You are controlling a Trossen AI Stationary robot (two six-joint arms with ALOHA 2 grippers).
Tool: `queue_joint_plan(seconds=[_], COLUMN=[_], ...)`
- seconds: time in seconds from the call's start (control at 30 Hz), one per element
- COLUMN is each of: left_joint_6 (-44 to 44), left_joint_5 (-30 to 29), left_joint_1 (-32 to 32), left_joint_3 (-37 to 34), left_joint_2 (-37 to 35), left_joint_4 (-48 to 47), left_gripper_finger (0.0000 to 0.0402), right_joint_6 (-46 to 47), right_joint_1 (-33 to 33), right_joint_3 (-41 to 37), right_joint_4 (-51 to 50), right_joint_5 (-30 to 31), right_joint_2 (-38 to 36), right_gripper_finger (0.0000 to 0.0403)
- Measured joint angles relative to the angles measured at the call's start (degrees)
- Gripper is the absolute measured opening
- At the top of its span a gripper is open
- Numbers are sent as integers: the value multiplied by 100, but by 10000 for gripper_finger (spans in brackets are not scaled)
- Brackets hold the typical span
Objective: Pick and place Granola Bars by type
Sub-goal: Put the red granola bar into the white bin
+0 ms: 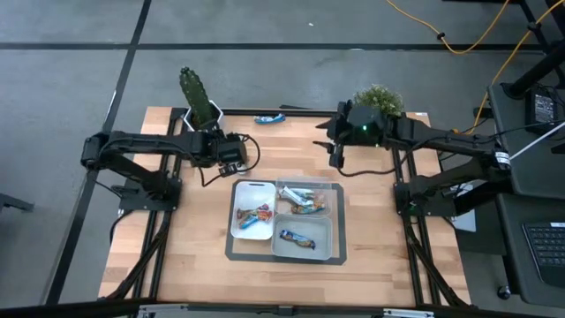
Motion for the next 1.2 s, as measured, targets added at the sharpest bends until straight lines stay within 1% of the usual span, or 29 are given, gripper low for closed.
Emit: queue_joint_plan(seconds=[0.07, 0.13, 0.27, 0.33, 0.4, 0.43, 0.5, 0.57, 0.6, 0.8, 0.93, 1.07, 1.2], left_joint_6=[146, 213, 233, 522, 1009, 1251, 1637, 1884, 1987, 2652, 3011, 3313, 3380], left_joint_5=[14, 134, 686, 821, 927, 1059, 1583, 2072, 2201, 2407, 2552, 2568, 2725], left_joint_1=[96, 208, 504, 639, 753, 819, 985, 1140, 1202, 1629, 1881, 2022, 2041], left_joint_3=[-298, -551, -987, -1131, -1247, -1280, -1299, -1300, -1300, -1300, -1300, -1300, -1300], left_joint_2=[0, 0, 0, 0, 3, 2, 2, 21, 41, 82, 269, 619, 969], left_joint_4=[152, 346, 753, 928, 1229, 1401, 1718, 1984, 2085, 2216, 2212, 2211, 2224], left_gripper_finger=[212, 212, 212, 212, 213, 215, 222, 234, 241, 288, 311, 323, 323], right_joint_6=[-192, -234, -227, -203, -188, -173, -76, 80, 139, 358, 400, 404, 407], right_joint_1=[-221, -395, -700, -822, -938, -985, -1083, -1170, -1209, -1355, -1355, -1352, -1352], right_joint_3=[-5, -6, -7, -9, -9, -9, -11, -12, -12, -14, -14, -14, -14], right_joint_4=[75, 119, 167, 169, 211, 241, 343, 516, 592, 791, 801, 806, 783], right_joint_5=[-356, -516, -520, -520, -520, -520, -520, -518, -519, -517, -518, -518, -518], right_joint_2=[10, 16, 17, 17, 17, 17, 17, 29, 42, 113, 138, 136, 136], right_gripper_finger=[218, 218, 218, 218, 218, 218, 218, 218, 218, 218, 218, 218, 218])
